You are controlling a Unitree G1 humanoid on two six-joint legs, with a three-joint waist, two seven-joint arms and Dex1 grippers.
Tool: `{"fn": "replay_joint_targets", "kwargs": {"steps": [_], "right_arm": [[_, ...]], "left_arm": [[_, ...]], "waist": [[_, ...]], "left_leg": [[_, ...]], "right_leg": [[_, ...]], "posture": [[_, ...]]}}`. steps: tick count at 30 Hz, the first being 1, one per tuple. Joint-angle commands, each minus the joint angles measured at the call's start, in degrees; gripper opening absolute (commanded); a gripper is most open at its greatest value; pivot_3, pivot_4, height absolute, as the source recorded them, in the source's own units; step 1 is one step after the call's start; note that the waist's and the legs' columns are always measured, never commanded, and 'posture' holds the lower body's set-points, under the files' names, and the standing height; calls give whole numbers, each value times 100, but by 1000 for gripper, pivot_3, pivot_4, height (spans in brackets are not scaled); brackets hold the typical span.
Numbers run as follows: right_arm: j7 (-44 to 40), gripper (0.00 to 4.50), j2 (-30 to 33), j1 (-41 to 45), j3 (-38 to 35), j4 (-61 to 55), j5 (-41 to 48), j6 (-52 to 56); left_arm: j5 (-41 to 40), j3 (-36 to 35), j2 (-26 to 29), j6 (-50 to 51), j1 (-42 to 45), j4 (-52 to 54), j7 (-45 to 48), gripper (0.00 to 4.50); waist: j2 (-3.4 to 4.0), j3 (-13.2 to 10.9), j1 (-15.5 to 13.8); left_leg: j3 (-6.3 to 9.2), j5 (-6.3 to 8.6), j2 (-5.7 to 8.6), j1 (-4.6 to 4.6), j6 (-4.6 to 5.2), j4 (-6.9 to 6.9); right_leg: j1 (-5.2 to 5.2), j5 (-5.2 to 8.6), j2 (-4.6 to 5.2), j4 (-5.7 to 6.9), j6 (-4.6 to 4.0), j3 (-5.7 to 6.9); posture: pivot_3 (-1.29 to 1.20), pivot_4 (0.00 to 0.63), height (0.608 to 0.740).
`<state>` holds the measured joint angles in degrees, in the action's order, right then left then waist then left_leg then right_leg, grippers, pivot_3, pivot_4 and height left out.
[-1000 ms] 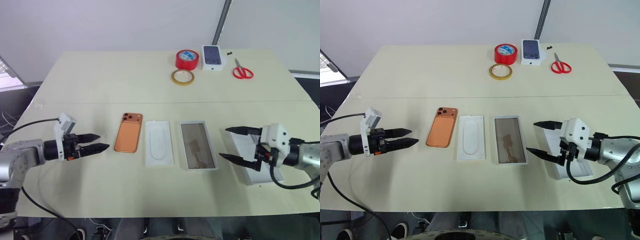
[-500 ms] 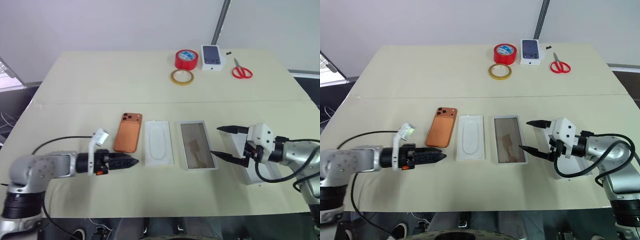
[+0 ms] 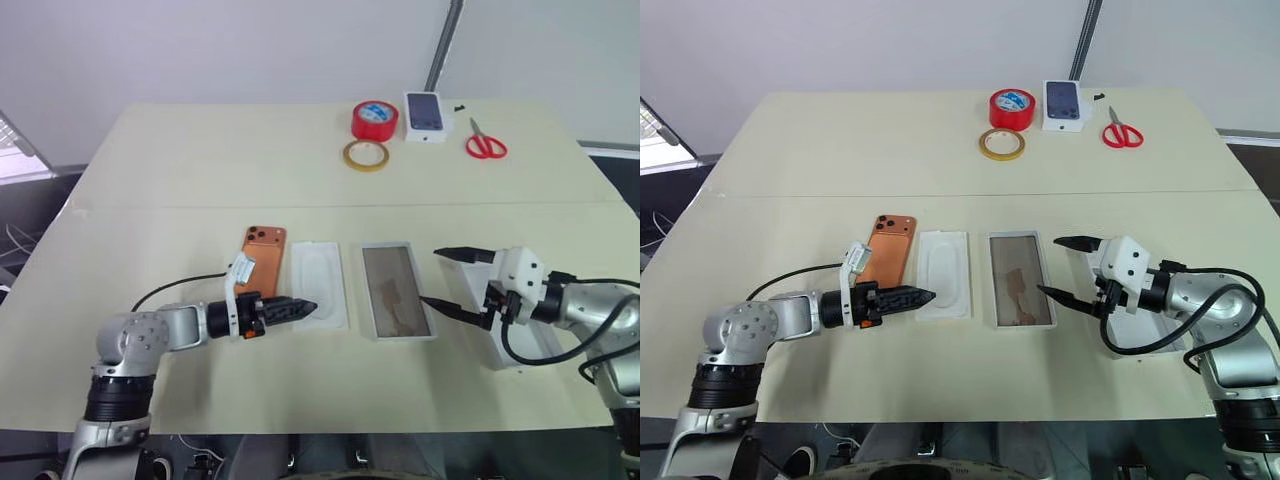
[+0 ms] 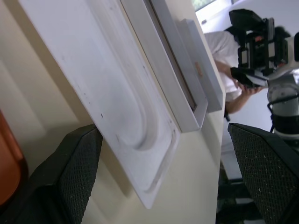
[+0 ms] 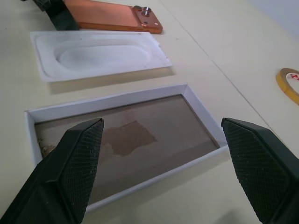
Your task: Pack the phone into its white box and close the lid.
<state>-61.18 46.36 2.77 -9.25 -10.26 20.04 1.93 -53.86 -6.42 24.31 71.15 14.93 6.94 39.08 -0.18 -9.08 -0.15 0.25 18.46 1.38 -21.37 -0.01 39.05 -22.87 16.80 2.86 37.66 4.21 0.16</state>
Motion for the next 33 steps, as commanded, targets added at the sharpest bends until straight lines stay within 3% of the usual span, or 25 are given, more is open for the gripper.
{"fn": "replay_joint_targets", "kwargs": {"steps": [1, 3, 9, 19, 26, 33], "right_arm": [[66, 4214, -22, 85, -71, -15, -16, -134], [59, 4214, -38, 91, -51, 7, -38, -164], [57, 4214, -51, 186, -34, 67, -53, -193], [55, 4214, -45, 255, 60, -89, -26, -125], [-361, 4214, 43, -334, 413, -1041, 603, 624], [-753, 4214, 148, -628, 1350, -952, -366, -50]], "left_arm": [[251, 153, 42, -82, -120, -119, -117, 3928], [369, 280, 134, -144, -121, -77, -97, 3159], [510, 325, 227, -105, -104, -128, -150, 97], [72, -291, -96, 282, 37, -298, -493, 32], [-837, -1341, -118, 1277, 656, -864, -816, 32], [-702, -1068, 136, 1414, 713, -508, -724, 32]], "waist": [[0, 0, -20], [0, 0, -20], [19, 11, -41], [33, 20, -49], [18, 11, -52], [-2, -1, -48]], "left_leg": [[0, 0, 0, 0, 0, 0], [0, 0, 0, 0, 0, 0], [0, 0, 0, 1, 0, -1], [2, 0, -1, 7, 0, -1], [8, 0, -1, -7, 0, -1], [8, 0, 0, -10, -1, 1]], "right_leg": [[0, 0, 0, 0, 0, 0], [-2, 0, 0, 0, 0, 0], [0, 0, 0, -1, 0, 0], [8, 1, 0, -1, -1, 0], [-8, 0, -4, 0, 0, 3], [-7, 0, -3, -5, 1, 3]], "posture": [[0, 150, 740], [0, 150, 740], [0, 150, 740], [0, 150, 740], [0, 150, 740], [0, 150, 740]]}}
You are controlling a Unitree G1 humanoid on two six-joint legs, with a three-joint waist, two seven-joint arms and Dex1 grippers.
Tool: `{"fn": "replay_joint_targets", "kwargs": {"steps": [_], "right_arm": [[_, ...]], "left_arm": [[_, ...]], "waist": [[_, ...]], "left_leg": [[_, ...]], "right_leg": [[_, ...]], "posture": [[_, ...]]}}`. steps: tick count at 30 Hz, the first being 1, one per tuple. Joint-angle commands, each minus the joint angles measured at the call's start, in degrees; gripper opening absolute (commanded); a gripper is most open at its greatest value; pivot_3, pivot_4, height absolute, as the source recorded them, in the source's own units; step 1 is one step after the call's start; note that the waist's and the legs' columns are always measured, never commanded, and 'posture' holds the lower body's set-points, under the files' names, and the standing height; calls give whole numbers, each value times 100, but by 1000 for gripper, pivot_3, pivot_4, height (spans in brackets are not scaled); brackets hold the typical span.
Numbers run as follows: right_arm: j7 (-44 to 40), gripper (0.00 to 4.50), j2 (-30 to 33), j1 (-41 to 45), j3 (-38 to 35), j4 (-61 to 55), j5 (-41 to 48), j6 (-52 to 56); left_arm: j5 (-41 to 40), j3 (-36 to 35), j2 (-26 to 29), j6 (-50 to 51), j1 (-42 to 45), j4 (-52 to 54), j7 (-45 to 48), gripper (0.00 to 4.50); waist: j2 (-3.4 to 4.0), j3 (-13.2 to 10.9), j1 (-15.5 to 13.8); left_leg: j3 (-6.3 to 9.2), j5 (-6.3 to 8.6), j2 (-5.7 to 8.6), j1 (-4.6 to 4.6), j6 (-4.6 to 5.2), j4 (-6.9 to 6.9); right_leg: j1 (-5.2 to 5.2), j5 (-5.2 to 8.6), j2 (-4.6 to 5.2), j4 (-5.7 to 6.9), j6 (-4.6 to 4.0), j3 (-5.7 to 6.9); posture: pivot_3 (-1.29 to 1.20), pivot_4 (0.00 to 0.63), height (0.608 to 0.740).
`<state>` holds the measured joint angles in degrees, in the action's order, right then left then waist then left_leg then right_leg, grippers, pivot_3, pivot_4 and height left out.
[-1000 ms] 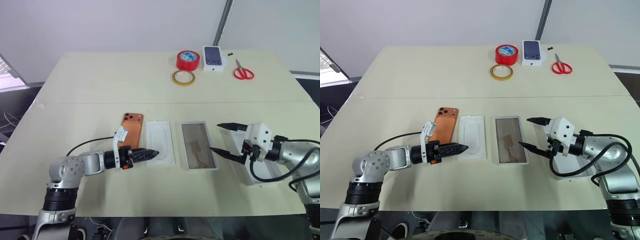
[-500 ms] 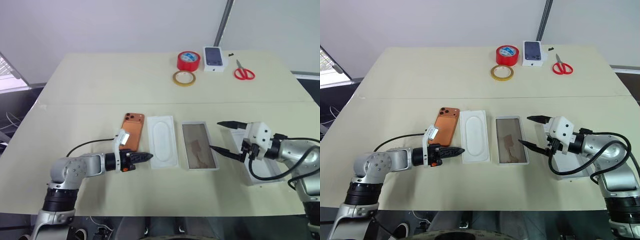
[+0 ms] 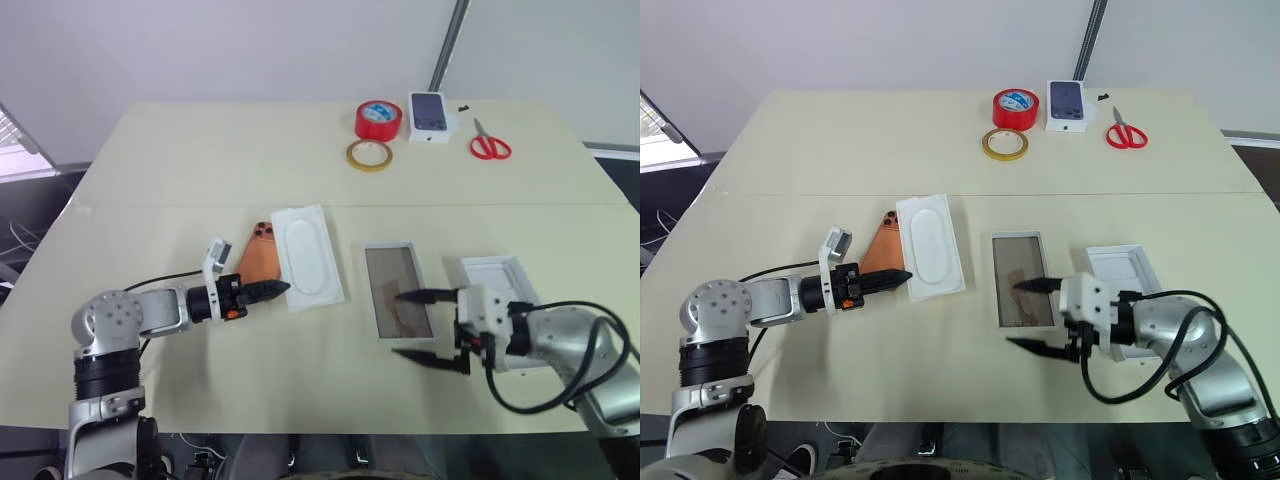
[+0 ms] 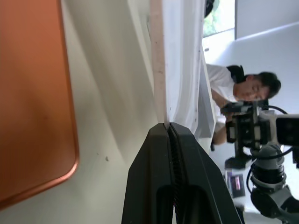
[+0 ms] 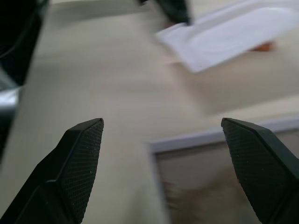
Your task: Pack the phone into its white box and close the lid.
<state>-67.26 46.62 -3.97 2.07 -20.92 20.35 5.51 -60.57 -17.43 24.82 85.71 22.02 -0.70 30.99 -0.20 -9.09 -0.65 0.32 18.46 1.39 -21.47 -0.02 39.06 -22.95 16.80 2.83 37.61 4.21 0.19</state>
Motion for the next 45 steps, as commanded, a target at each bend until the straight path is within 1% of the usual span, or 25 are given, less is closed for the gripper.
{"fn": "replay_joint_targets", "kwargs": {"steps": [1, 3, 5, 8, 9, 10, 12, 13, 16, 21, 23, 26, 29, 30, 32, 33, 34, 35, 40, 43, 45], "right_arm": [[-166, 4214, 126, 105, 291, 255, -531, -537], [-166, 4214, 104, 254, 393, 544, -728, -717], [-218, 3705, 106, 438, 522, 853, -894, -808], [-265, 2359, 89, 667, 651, 1178, -1108, -996], [-295, 1805, 79, 712, 662, 1187, -1065, -942], [-303, 1372, 69, 760, 663, 1185, -1049, -945], [-323, 325, 61, 862, 668, 1141, -995, -866], [-314, 20, 48, 903, 673, 1125, -989, -858], [-172, 20, -177, 1116, 754, 1008, -925, -676], [226, 20, -738, 1656, 1220, 1186, -1455, -691], [421, 20, -991, 1900, 1435, 1374, -1696, -711], [559, 20, -1270, 2128, 1494, 1499, -1656, -410], [504, 947, -1329, 2221, 1502, 1532, -1555, -163], [512, 1375, -1321, 2213, 1485, 1507, -1548, -172], [521, 2423, -1291, 2148, 1342, 1332, -1375, -38], [525, 2826, -1263, 2113, 1260, 1254, -1300, -9], [586, 3374, -1224, 2069, 1142, 1187, -1268, -58], [553, 3760, -1131, 1980, 972, 1060, -1110, 4], [447, 3760, -578, 1445, -26, 888, -486, 96], [343, 3760, -228, 1190, -438, 1095, -423, -62], [290, 3760, -71, 1095, -570, 1199, -425, -163]], "left_arm": [[-37, 46, 119, -39, 9, 267, 110, 32], [2, 95, 193, -108, 2, 327, 155, 32], [-7, 78, 209, -138, 22, 359, 143, 0], [-18, 93, 180, -170, 15, 445, 80, 0], [-26, 96, 162, -200, 6, 478, 74, 0], [-64, 72, 128, -187, 6, 495, 51, 0], [-43, 89, 115, -234, 6, 565, 35, 0], [-45, 74, 93, -234, 19, 576, 11, 0], [-122, -31, 1, -194, 152, 492, -59, 0], [-166, -116, -178, -214, 402, 333, -149, 0], [-128, -111, -235, -240, 496, 247, -180, 0], [-66, -47, -278, -266, 559, 211, -202, 0], [-46, 11, -302, -244, 610, 172, -212, 0], [-34, 18, -320, -260, 620, 165, -229, 0], [14, 90, -317, -326, 591, 214, -203, 0], [48, 136, -313, -373, 569, 248, -188, 0], [62, 163, -316, -389, 552, 250, -196, 0], [81, 201, -316, -423, 534, 261, -184, 0], [186, 420, -412, -569, 498, 209, -169, 0], [273, 658, -533, -593, 492, 196, -145, 0], [372, 843, -563, -642, 483, 217, -113, 0]], "waist": [[0, 0, 3], [-2, -1, 13], [-3, -2, 17], [-4, -3, 6], [-4, -3, 5], [-5, -3, 5], [-5, -3, 3], [-8, -5, 2], [-14, -9, 5], [-17, -10, 17], [-17, -10, 28], [-19, -11, 28], [-19, -12, 4], [-20, -12, 3], [-21, -13, 8], [-21, -13, 8], [-21, -13, 8], [-21, -13, 8], [-22, -14, -10], [-24, -14, -5], [-25, -15, 13]], "left_leg": [[0, 0, 0, 0, 0, 0], [0, 0, 0, 1, -1, 0], [0, -1, 0, 1, -3, -1], [0, -2, 0, 0, -4, -1], [0, -2, 0, 0, -4, -1], [0, -2, 0, 0, -4, -1], [0, -2, 0, -1, -4, -1], [0, -1, 0, -1, -4, -1], [0, -2, 0, -1, -4, -1], [0, -4, 0, -1, -9, -1], [0, -19, 1, -3, -34, -1], [0, -23, 2, -6, -42, -1], [0, -24, 3, -9, -43, -1], [0, -24, 3, -9, -43, -1], [0, -24, 4, -10, -43, -1], [0, -24, 4, -10, -43, -1], [0, -24, 4, -9, -43, -2], [0, -24, 3, -10, -43, -2], [0, -17, 3, -12, -31, -2], [0, -10, 3, -12, -19, -2], [0, -8, 3, -11, -16, -3]], "right_leg": [[0, 0, 0, 0, 0, 0], [0, 0, 0, 0, -1, 0], [-2, 0, 0, 0, -1, 0], [-2, 0, 0, 0, -1, 0], [-3, 0, 0, 0, -1, 0], [-3, 1, 0, 0, -1, 0], [-3, 0, 0, 0, -1, 0], [-3, 0, 0, 0, -1, 0], [-3, 0, 0, 0, -1, 0], [-8, 0, -1, 4, -1, 0], [-10, 0, -1, 4, 0, 0], [-14, 0, -1, 6, 0, 0], [-16, 0, -1, 6, 0, 0], [-15, 0, -1, 6, 0, 1], [-15, 0, -1, 5, 0, 1], [-16, 0, -1, 5, 0, 0], [-16, 0, -1, 5, 0, 0], [-16, 0, -1, 5, 0, 0], [-15, 0, 0, 2, 0, 0], [-14, 0, 0, 1, 0, 0], [-14, 0, 0, 1, 0, 0]], "posture": [[0, 150, 740], [0, 150, 740], [0, 150, 740], [0, 150, 740], [0, 150, 740], [0, 150, 740], [0, 150, 740], [0, 150, 740], [0, 150, 740], [0, 150, 740], [0, 150, 740], [0, 150, 740], [0, 150, 740], [0, 150, 740], [0, 150, 740], [0, 150, 740], [0, 150, 740], [0, 150, 740], [0, 150, 740], [0, 150, 740], [0, 150, 740]]}}
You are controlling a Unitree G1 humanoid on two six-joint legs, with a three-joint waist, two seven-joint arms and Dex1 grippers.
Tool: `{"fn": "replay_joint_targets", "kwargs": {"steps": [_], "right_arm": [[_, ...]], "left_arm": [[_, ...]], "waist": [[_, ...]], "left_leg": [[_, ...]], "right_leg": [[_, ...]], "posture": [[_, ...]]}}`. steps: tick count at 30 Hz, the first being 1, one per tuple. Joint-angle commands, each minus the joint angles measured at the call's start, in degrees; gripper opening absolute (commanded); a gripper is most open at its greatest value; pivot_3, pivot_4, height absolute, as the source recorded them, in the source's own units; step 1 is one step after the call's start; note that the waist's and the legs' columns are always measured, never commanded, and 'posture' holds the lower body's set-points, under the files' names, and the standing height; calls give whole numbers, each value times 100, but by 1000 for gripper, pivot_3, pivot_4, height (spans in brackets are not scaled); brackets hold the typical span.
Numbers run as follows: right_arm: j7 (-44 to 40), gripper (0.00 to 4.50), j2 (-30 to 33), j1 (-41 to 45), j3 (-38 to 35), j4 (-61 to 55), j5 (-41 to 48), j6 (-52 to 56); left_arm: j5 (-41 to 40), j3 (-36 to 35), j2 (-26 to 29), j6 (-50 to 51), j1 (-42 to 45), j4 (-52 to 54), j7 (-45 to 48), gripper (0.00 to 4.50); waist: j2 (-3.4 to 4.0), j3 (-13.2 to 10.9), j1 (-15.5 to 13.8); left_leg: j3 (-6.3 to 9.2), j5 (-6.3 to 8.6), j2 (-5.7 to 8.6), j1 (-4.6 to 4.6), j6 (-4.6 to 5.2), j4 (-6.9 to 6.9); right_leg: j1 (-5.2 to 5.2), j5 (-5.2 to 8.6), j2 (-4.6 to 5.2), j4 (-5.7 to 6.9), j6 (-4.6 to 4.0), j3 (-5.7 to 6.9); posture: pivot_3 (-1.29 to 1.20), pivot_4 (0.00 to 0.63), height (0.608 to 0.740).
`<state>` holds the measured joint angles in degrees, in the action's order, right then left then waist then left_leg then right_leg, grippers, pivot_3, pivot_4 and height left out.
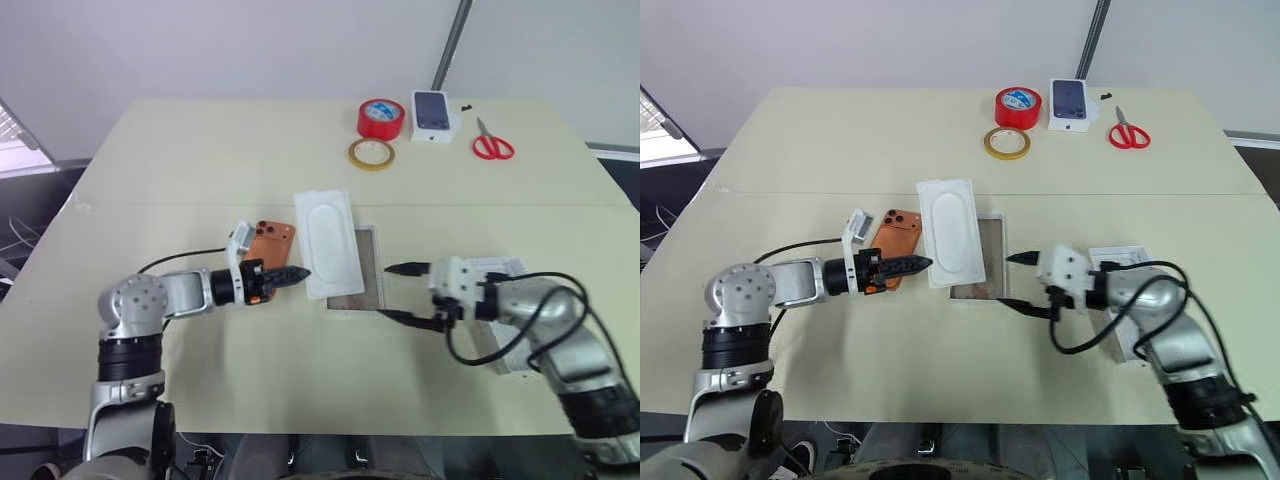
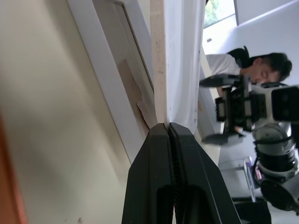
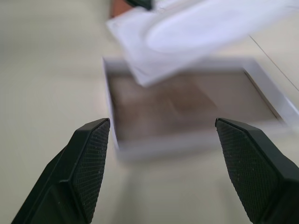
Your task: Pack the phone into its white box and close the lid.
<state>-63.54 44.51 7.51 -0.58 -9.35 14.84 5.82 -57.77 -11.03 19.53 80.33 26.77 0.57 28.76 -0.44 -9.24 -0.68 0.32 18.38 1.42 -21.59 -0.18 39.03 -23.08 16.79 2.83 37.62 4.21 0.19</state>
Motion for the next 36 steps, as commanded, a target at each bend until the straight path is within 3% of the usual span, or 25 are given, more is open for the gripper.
{"fn": "replay_joint_targets", "kwargs": {"steps": [1, 5, 8, 15, 23, 26, 28, 32, 36], "right_arm": [[-81, 3760, 178, -72, -343, 91, 113, -244], [0, 3760, 158, -21, -373, 174, 67, -347], [59, 3811, 98, 0, -317, 185, 51, -377], [144, 3811, -41, 11, -212, 241, 9, -476], [450, 3811, -631, 760, 8, 219, 251, -206], [641, 2897, -1028, 1045, 206, 62, 377, 146], [901, 1844, -1223, 1174, 518, 153, -101, 0], [1398, 34, -1501, 1423, 1121, 523, -943, 15], [1136, 34, -1479, 1463, 1463, 289, -971, 127]], "left_arm": [[116, 244, -94, -130, 26, 61, 88, 0], [251, 401, -218, -225, 110, -68, 96, 0], [349, 462, -192, -305, 156, -104, 179, 914], [503, 508, -164, -495, 300, -94, 269, 4469], [579, 504, 33, -984, 207, 678, 483, 4469], [1600, 877, 454, -2538, -42, 1035, 828, 4500], [2496, 1178, 752, -4099, -378, 1165, 1271, 4500], [2844, 1003, 1114, -4938, -771, 528, 1699, 4500], [2976, 714, 1372, -5809, -1078, 217, 2198, 4500]], "waist": [[0, 0, 29], [0, 0, 47], [0, -1, 33], [-1, -1, 2], [-1, -1, 50], [0, -1, 60], [3, 0, 104], [5, -2, 114], [5, -2, 124]], "left_leg": [[0, 0, 0, 1, 0, -1], [0, 0, -1, 5, 0, -3], [0, 0, -1, 4, 0, -2], [0, -9, 0, 3, -16, 0], [0, -12, -1, 3, -21, -2], [0, -16, -1, 4, -28, -3], [0, -19, -1, 5, -34, -13], [-1, -22, -1, 2, -39, -20], [-1, -3, -1, -11, -5, -18]], "right_leg": [[0, 0, -1, 0, 0, 0], [0, 0, -2, 5, 0, 0], [0, 0, -2, 5, 0, 0], [1, 0, -2, 4, 0, 0], [-3, 0, -3, 6, 0, 0], [-3, 0, -2, 6, 0, 0], [-6, 0, -2, 4, -1, -1], [-8, 1, 0, -5, -3, -1], [-20, 0, 3, -6, -3, -1]], "posture": [[0, 150, 740], [0, 150, 740], [0, 150, 740], [0, 150, 740], [0, 150, 740], [0, 150, 740], [0, 150, 740], [0, 150, 740], [0, 150, 740]]}}
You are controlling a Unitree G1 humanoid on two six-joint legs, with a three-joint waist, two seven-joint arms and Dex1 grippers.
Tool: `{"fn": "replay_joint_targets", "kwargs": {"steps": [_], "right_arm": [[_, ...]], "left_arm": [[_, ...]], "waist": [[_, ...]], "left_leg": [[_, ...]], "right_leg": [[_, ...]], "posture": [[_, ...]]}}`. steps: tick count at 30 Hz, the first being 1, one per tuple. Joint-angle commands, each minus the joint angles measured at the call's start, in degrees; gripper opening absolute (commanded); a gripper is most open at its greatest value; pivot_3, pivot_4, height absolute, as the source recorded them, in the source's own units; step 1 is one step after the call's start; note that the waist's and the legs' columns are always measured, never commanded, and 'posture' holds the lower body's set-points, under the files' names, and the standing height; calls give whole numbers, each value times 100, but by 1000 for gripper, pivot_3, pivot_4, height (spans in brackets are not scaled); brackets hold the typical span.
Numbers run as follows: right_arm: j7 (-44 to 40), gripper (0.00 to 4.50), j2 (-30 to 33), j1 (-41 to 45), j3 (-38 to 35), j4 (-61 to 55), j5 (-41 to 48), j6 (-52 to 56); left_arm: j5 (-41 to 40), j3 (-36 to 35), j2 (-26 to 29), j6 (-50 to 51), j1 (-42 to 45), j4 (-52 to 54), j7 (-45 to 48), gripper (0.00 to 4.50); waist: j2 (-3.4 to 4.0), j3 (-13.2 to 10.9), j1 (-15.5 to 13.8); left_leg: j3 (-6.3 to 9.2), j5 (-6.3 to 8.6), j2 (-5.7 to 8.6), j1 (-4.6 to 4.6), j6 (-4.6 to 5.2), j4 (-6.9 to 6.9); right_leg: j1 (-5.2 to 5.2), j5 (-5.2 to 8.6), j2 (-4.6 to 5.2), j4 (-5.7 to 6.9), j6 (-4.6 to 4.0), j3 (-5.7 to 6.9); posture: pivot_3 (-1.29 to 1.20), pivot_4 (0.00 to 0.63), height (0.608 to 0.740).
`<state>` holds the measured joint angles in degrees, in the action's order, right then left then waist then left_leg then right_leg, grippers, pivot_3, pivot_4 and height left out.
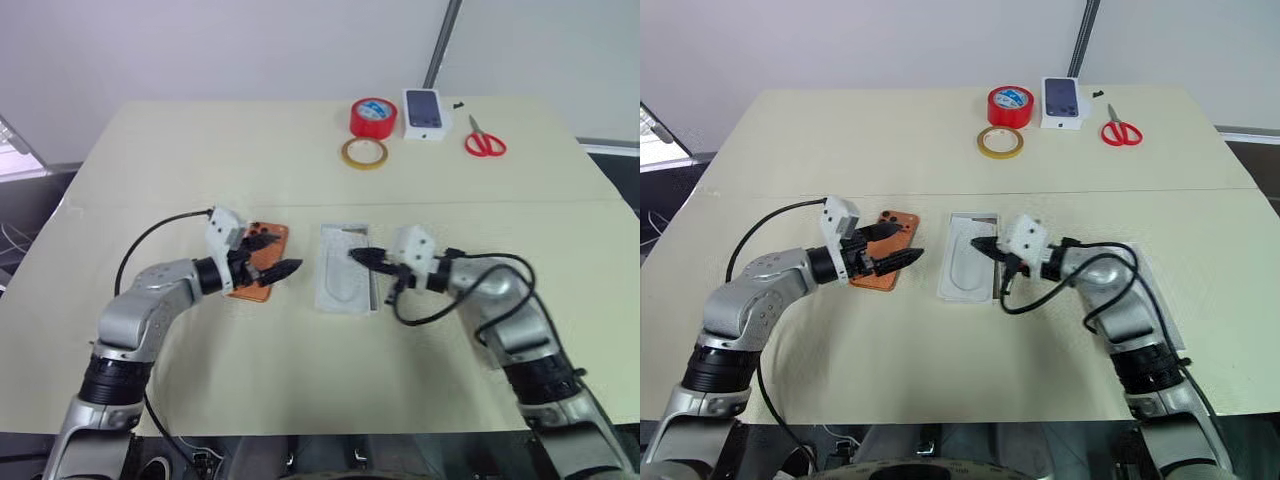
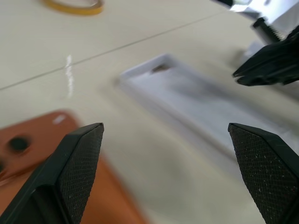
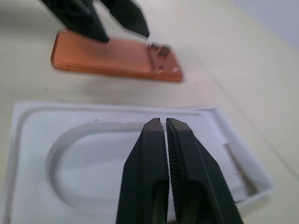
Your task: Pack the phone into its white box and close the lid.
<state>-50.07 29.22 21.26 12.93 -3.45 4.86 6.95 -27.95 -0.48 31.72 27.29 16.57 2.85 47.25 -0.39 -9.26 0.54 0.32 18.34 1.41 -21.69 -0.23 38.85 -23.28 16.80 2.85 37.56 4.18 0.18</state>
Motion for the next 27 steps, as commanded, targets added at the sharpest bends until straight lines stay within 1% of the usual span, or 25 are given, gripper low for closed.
{"fn": "replay_joint_targets", "kwargs": {"steps": [1, 3, 5, 7, 10, 15, 19, 22, 24, 26, 27], "right_arm": [[-407, 34, 126, 92, 236, -384, 34, 34], [-626, 34, 233, 127, 401, -411, -41, 10], [-612, 34, 260, 286, 588, -110, -378, -232], [-307, 34, 246, 593, 806, 500, -995, -642], [-147, 34, 222, 967, 993, 1149, -1451, -1071], [-375, 34, 198, 1248, 1088, 1617, -1546, -1471], [-536, 34, 160, 1273, 1009, 1733, -1422, -1510], [-761, 34, 20, 1208, 795, 1468, -914, -1204], [-673, 34, -110, 1305, 629, 1418, -744, -1033], [-371, 34, -229, 1492, 473, 1580, -802, -980], [-265, 34, -276, 1548, 415, 1606, -806, -998]], "left_arm": [[-81, -417, 201, -527, -113, -40, 463, 4500], [-93, -482, 221, -636, -158, -110, 555, 4500], [-57, -595, 74, -584, -32, -305, 276, 4500], [-6, -569, -4, -662, 2, -301, 261, 4500], [10, -535, -94, -635, 4, -203, 208, 4500], [29, -483, -143, -572, -47, -61, 191, 4500], [72, -477, -142, -571, -49, -36, 190, 4500], [19, -498, -113, -408, -64, -30, 200, 4500], [81, -438, 6, -110, -57, -27, 148, 4500], [164, -448, 50, 43, 32, -139, 26, 4500], [59, -519, 93, 290, 124, -259, 20, 4500]], "waist": [[0, 0, 0], [0, 0, -1], [0, 0, 3], [0, 0, 12], [0, 0, 21], [0, 0, 21], [0, 0, 21], [0, 0, 21], [0, 0, 39], [1, -1, 42], [1, -1, 37]], "left_leg": [[0, 0, 0, -10, 0, 1], [1, 0, 0, -29, 1, 4], [1, 2, 0, -32, 5, 8], [0, 7, 0, -34, 14, 20], [-1, 7, 1, -33, 14, 27], [0, -9, 0, -35, -13, 23], [0, -4, 0, -35, -4, 27], [0, 3, 0, -33, 9, 27], [1, 3, 0, -33, 8, 27], [0, 3, 0, -34, 8, 27], [0, 3, 0, -34, 8, 27]], "right_leg": [[-10, 0, 0, 0, 0, 0], [-24, -1, 0, 0, 1, 1], [-25, -1, 0, 0, 1, 1], [-24, -2, 0, 1, 2, 2], [-23, -5, 0, 6, -2, 2], [-34, -5, -3, 17, -1, 4], [-29, -5, -3, 17, -1, 4], [-29, -5, -3, 20, -1, 4], [-32, -5, -3, 24, -1, 4], [-35, -5, -3, 30, -1, 4], [-37, -5, -3, 32, -1, 4]], "posture": [[0, 150, 740], [0, 150, 740], [0, 150, 740], [0, 150, 740], [0, 150, 740], [0, 150, 740], [0, 150, 740], [0, 150, 740], [0, 150, 740], [0, 150, 740], [0, 150, 740]]}}
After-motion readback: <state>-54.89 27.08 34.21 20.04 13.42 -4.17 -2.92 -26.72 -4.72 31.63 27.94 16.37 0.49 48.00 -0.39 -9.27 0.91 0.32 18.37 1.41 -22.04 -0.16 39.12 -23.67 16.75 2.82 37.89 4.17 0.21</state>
